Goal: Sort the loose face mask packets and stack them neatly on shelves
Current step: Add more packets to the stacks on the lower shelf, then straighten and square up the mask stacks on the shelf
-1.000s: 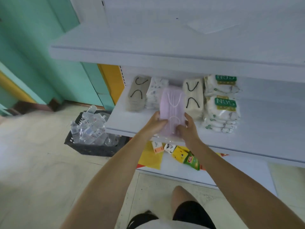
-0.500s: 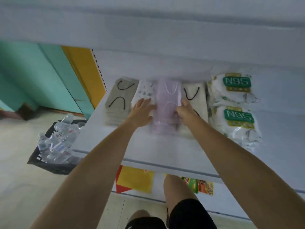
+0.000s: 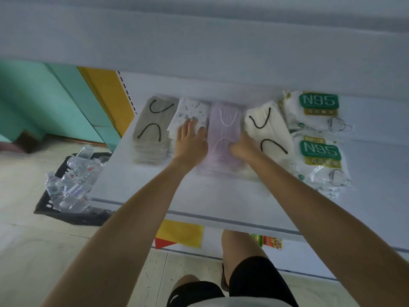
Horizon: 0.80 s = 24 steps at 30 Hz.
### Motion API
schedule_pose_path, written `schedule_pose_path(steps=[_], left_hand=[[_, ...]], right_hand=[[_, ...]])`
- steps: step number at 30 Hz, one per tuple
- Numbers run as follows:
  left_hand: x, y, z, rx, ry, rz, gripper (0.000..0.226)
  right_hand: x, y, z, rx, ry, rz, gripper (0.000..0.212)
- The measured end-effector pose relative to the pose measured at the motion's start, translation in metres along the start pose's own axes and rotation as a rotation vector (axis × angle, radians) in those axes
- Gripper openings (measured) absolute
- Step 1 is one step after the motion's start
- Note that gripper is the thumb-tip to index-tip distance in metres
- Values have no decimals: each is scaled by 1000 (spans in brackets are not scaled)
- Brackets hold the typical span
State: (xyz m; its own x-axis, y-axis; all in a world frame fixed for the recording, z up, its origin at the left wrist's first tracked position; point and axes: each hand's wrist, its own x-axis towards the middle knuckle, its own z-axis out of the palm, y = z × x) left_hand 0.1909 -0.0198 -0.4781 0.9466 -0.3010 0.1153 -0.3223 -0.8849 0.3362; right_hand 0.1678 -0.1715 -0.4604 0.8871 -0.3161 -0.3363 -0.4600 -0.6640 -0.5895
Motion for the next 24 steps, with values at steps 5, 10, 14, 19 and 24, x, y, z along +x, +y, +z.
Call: schedule_pose_path(steps=[5, 10, 14, 19, 24], left_hand=[[-3, 26, 2, -146, -115, 209, 39], [-6, 40, 21, 7, -325, 199, 74], [-3, 40, 30, 87, -393, 149, 99], [4, 45, 34, 137, -444, 165, 107], [9, 49, 37, 150, -445, 199, 102]], right_hand=[[0, 16, -31, -162, 321, -176, 32], [16, 39, -46, -505, 157, -242, 64], [24, 47, -32, -523, 53, -176, 82], [28, 49, -22, -363, 113, -144, 88], [33, 64, -29, -261, 152, -205, 80]])
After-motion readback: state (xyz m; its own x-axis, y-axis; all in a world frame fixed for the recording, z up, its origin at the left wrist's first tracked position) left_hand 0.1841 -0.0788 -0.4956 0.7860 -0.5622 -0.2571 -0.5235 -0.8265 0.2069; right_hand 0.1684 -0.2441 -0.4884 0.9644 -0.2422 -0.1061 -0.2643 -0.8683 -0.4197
